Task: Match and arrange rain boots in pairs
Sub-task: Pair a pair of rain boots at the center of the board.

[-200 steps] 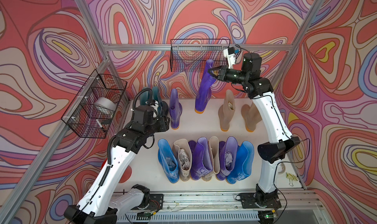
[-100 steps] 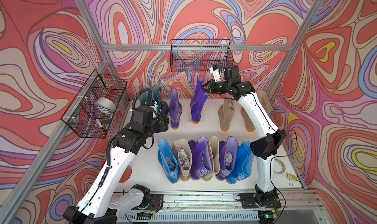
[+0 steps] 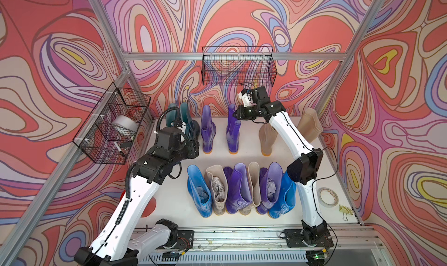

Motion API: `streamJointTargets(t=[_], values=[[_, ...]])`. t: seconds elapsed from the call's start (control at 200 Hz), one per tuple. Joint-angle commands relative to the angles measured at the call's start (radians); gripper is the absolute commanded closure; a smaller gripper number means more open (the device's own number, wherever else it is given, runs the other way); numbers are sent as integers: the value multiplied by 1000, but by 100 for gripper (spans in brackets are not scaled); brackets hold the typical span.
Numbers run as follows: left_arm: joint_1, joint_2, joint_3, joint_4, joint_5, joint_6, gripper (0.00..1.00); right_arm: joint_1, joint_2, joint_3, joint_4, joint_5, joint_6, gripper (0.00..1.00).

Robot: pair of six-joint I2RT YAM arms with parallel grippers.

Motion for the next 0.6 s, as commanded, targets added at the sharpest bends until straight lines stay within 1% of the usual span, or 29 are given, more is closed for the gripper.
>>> streamJointTargets(t=[0.0,0.32,0.596], values=[[-3,-5,-11,-38,-12,5,40,15,-3,51,105,10,-9,99],[-3,-8,-5,-45,-12,-1,40,27,39,71,143,-30,16,98],[-3,1,-8,-52,-14,4,40,48,45,-2,164,-24,16,97]])
